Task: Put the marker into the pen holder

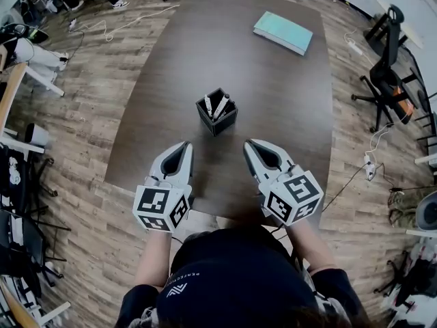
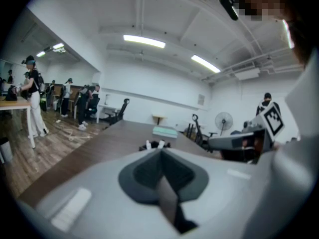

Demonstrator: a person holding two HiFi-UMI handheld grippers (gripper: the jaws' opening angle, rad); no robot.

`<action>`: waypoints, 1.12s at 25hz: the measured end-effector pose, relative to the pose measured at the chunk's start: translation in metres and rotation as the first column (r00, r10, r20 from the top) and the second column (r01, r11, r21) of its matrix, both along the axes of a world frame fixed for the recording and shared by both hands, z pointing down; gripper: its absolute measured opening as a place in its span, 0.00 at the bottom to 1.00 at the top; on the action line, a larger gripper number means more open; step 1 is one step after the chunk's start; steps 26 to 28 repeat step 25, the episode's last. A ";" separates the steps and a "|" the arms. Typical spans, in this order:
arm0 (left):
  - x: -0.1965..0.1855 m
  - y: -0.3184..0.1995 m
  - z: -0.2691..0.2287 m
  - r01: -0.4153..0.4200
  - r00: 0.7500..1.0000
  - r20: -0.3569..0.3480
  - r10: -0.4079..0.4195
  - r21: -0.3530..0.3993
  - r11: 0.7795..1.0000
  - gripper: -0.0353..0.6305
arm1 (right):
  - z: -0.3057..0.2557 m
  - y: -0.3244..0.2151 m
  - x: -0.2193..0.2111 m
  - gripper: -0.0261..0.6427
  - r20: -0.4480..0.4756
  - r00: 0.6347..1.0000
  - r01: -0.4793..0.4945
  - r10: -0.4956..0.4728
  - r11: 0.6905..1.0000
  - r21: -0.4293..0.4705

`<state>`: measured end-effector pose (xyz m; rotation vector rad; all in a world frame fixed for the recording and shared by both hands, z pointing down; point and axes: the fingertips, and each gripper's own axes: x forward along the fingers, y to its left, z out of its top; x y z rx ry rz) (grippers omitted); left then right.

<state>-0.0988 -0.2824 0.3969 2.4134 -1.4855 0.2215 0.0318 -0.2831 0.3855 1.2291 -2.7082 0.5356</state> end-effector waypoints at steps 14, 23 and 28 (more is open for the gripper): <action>-0.002 0.012 -0.003 -0.009 1.000 -0.001 0.009 0.004 1.000 0.06 | -0.009 0.008 0.000 0.04 -0.004 1.000 -0.008 0.008 1.000 0.019; 0.004 0.011 -0.007 -0.015 1.000 -0.006 0.015 0.010 1.000 0.06 | -0.009 0.008 0.003 0.04 -0.009 1.000 -0.004 0.004 1.000 0.019; 0.005 0.011 -0.009 -0.017 1.000 -0.006 0.017 0.012 1.000 0.06 | -0.009 0.007 0.003 0.04 -0.010 1.000 -0.002 0.002 1.000 0.018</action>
